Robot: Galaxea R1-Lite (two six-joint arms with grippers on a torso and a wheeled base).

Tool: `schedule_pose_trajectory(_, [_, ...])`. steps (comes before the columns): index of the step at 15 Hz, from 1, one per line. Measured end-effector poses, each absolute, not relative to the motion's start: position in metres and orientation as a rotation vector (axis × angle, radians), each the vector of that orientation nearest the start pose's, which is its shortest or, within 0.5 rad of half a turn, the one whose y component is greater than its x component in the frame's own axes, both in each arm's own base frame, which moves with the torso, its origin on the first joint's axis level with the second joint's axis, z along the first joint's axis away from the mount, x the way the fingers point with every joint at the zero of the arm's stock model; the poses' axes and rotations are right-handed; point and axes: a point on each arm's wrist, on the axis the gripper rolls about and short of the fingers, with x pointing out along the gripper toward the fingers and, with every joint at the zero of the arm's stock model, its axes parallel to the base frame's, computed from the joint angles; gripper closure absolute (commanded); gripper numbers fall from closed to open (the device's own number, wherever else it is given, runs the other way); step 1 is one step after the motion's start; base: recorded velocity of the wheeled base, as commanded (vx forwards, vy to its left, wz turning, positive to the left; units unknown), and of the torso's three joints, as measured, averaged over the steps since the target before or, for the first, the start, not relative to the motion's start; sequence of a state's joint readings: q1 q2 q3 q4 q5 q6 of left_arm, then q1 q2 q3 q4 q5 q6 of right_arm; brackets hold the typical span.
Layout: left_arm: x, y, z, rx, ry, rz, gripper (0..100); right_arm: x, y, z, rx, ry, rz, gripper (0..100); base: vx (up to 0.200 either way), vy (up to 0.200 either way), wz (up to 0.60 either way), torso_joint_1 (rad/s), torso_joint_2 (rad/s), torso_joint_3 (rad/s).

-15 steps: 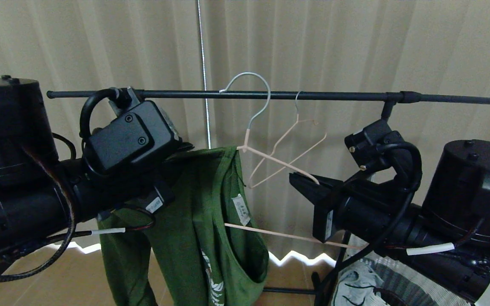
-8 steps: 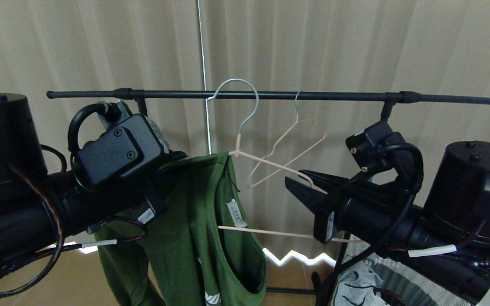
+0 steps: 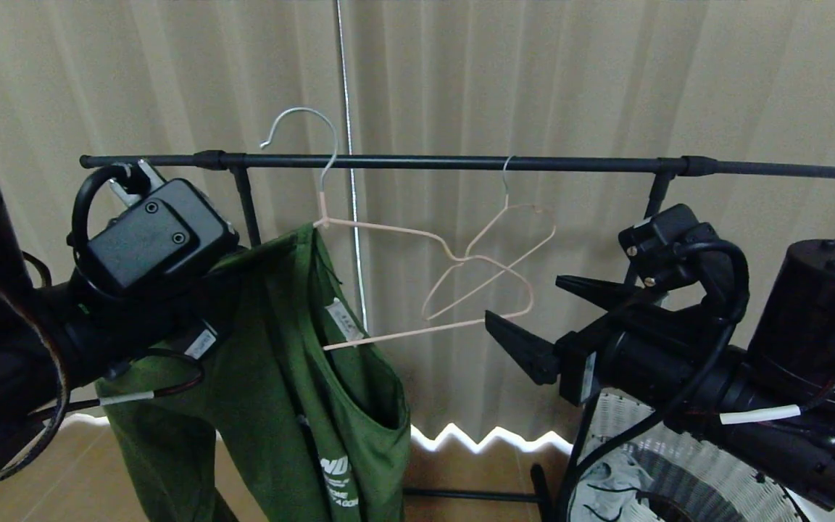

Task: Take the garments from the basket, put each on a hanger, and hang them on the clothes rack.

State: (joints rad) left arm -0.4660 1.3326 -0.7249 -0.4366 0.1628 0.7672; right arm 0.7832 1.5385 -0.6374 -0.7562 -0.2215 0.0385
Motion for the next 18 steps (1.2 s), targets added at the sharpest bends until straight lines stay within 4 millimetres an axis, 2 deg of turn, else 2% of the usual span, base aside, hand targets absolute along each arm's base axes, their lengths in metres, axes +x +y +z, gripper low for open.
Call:
schedule_pose_trajectory(3, [0.2,-0.078,0.234,0.804,0.099,-0.229,100,0.184,0.174,0.189,-0.044,0.158,0.553,0,0.0,0.0,0.0,0.0,0.0,0.0])
schedule_pose_trajectory(5, [0.202,-0.076,0.237,0.718,0.105,-0.197,100,0.183,0.173,0.184,-0.053,0.177,0.557,0,0.0,0.0,0.0,0.0,0.0,0.0])
schedule_pose_trajectory(9, [0.195,-0.091,0.25,0.566,0.041,-0.279,100,0.176,0.183,0.175,-0.071,0.208,0.615,0,0.0,0.0,0.0,0.0,0.0,0.0])
schedule_pose_trajectory(13, [0.183,-0.096,0.264,0.536,-0.041,-0.374,100,0.177,0.196,0.169,-0.077,0.211,0.645,0,0.0,0.0,0.0,0.0,0.0,0.0])
schedule_pose_trajectory(18, [0.17,-0.112,0.275,0.46,-0.127,-0.458,100,0.19,0.219,0.161,-0.069,0.173,0.66,0,0.0,0.0,0.0,0.0,0.0,0.0])
